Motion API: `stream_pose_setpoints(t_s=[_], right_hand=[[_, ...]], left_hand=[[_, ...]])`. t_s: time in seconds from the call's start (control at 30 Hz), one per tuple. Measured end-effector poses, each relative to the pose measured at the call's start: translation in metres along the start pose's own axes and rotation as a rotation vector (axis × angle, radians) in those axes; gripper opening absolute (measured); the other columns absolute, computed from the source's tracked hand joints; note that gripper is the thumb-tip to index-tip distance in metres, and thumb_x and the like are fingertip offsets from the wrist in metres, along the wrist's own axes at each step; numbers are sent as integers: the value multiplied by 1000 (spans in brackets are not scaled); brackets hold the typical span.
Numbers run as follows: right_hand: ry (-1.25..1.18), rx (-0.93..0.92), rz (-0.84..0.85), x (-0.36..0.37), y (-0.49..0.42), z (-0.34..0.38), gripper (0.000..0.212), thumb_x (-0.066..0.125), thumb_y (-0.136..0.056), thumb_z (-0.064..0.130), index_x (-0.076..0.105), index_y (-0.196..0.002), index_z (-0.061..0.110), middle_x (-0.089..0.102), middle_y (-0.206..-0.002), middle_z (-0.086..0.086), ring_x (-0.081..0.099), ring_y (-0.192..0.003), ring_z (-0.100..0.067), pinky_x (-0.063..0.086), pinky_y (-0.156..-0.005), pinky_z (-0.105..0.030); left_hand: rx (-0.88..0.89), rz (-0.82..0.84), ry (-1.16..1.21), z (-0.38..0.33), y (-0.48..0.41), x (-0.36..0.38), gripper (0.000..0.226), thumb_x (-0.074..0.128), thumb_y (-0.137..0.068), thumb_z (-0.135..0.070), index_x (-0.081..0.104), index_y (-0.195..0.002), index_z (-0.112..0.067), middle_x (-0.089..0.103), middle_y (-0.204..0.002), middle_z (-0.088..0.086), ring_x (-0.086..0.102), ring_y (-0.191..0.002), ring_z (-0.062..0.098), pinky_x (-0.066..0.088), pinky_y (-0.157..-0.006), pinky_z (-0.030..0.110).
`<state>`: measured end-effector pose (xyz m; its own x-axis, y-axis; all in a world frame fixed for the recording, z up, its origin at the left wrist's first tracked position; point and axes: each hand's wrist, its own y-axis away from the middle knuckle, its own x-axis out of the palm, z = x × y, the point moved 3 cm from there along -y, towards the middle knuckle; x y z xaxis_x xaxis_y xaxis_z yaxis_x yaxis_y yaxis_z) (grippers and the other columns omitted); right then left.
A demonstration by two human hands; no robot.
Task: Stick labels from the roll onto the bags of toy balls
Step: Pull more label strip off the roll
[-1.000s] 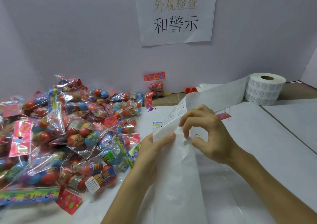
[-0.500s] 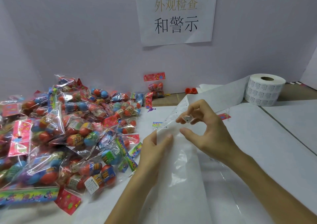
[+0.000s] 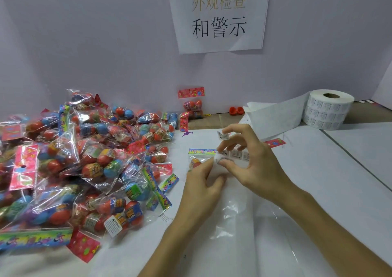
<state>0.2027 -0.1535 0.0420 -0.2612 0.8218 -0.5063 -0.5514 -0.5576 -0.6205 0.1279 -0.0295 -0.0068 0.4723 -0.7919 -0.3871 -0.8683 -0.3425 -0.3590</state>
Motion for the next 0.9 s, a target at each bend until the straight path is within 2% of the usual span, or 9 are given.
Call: stream_pose_setpoints(t_s=[0.07, 0.1, 0.23, 0.33, 0.43, 0.5, 0.57, 0.73, 0.9], right_hand=[[19, -16, 4, 0, 0, 2, 60, 81, -82, 11, 46, -124, 37, 69, -99, 14, 66, -104, -9, 49, -82, -15], [22, -19, 7, 1, 0, 2, 59, 81, -82, 10, 47, -123, 37, 69, -99, 15, 66, -104, -9, 51, -82, -17], [26, -25, 39, 4, 1, 3, 55, 79, -83, 6, 49, -120, 34, 70, -97, 17, 67, -102, -11, 55, -83, -27], [32, -37, 56, 5, 1, 1, 53, 78, -82, 3, 51, -118, 32, 69, -95, 17, 67, -98, -10, 54, -84, -27], [49, -52, 42, 4, 1, 0, 55, 79, -80, 2, 51, -116, 32, 68, -94, 18, 67, -95, -9, 55, -83, -27], [59, -61, 25, 5, 1, -1, 55, 80, -79, 2, 52, -115, 32, 68, -94, 18, 67, -94, -8, 55, -83, -27], [56, -66, 8, 5, 1, -2, 54, 80, -79, 2, 52, -115, 31, 69, -92, 17, 67, -93, -8, 55, -83, -27], [42, -83, -11, 7, 2, -1, 54, 75, -79, -2, 52, -115, 31, 67, -91, 14, 67, -92, -12, 52, -85, -27], [87, -104, 18, 10, 6, 3, 57, 68, -74, -8, 53, -115, 29, 63, -87, 15, 60, -90, -7, 45, -87, -22]], left_hand=[[0, 17, 0, -1, 0, 0, 10, 63, -91, -2, 70, -98, -3, 72, -91, 7, 64, -91, 25, 52, -79, 40], [10, 21, 3, -2, 0, 0, 12, 63, -91, -1, 71, -100, -4, 74, -93, 6, 65, -92, 24, 52, -80, 39], [74, 20, -17, -4, 1, -3, 25, 60, -85, 3, 72, -95, -16, 70, -86, -17, 61, -84, -1, 42, -71, 8], [113, 11, -86, -1, 1, -2, 27, 55, -81, 11, 67, -87, -14, 64, -75, -12, 53, -73, 1, 36, -64, 11], [120, 4, -103, -3, 1, -1, 41, 55, -81, 13, 63, -92, -25, 64, -78, -28, 57, -81, -8, 40, -69, 6], [123, 3, -104, -4, 2, 0, 43, 55, -81, 13, 70, -105, -20, 63, -82, -36, 58, -87, -11, 40, -73, 4], [110, 4, -84, -5, 2, 0, 44, 57, -82, 12, 71, -115, -14, 65, -86, -31, 59, -89, -8, 40, -74, 5], [34, 64, 27, -9, 2, 1, 44, 61, -85, 8, 68, -122, -14, 72, -111, -10, 62, -104, -2, 45, -87, 11], [-51, 84, 199, -7, 2, 1, 46, 64, -88, 6, 67, -122, -25, 73, -114, -10, 66, -110, 4, 52, -95, 21]])
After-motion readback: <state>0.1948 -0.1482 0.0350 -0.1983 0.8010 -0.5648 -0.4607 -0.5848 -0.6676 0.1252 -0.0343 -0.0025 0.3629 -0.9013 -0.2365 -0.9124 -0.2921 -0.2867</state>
